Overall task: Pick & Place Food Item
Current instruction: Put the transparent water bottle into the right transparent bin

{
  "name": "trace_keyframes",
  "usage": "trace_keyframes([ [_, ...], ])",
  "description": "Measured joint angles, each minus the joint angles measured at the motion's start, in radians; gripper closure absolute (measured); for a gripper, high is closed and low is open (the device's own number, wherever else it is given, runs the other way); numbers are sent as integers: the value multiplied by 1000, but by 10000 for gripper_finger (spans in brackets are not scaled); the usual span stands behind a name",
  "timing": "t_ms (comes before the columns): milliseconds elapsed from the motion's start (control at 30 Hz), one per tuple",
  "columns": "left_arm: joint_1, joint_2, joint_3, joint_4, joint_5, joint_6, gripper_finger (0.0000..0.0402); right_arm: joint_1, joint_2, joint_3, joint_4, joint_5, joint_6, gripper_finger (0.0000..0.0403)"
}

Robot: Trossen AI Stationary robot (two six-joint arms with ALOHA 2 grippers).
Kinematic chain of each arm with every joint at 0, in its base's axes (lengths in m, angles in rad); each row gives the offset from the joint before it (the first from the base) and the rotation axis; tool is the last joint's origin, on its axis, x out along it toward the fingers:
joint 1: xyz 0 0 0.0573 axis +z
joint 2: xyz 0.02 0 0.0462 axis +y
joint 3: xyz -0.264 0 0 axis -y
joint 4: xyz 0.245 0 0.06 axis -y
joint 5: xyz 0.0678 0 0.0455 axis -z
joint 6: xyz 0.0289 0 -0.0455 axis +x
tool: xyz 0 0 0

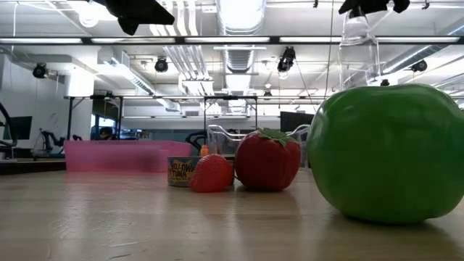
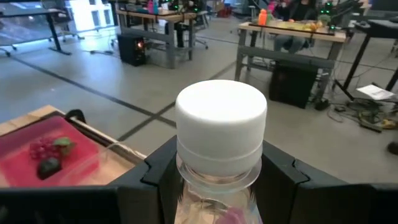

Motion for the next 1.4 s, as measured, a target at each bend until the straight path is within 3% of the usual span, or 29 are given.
trace_keyframes([
  [567, 0, 0, 0, 0, 0, 0, 400, 0, -1, -66, 32, 55, 17, 252],
  [1400, 0, 0, 0, 0, 0, 0, 400, 0, -2, -179, 25, 51, 115, 252],
])
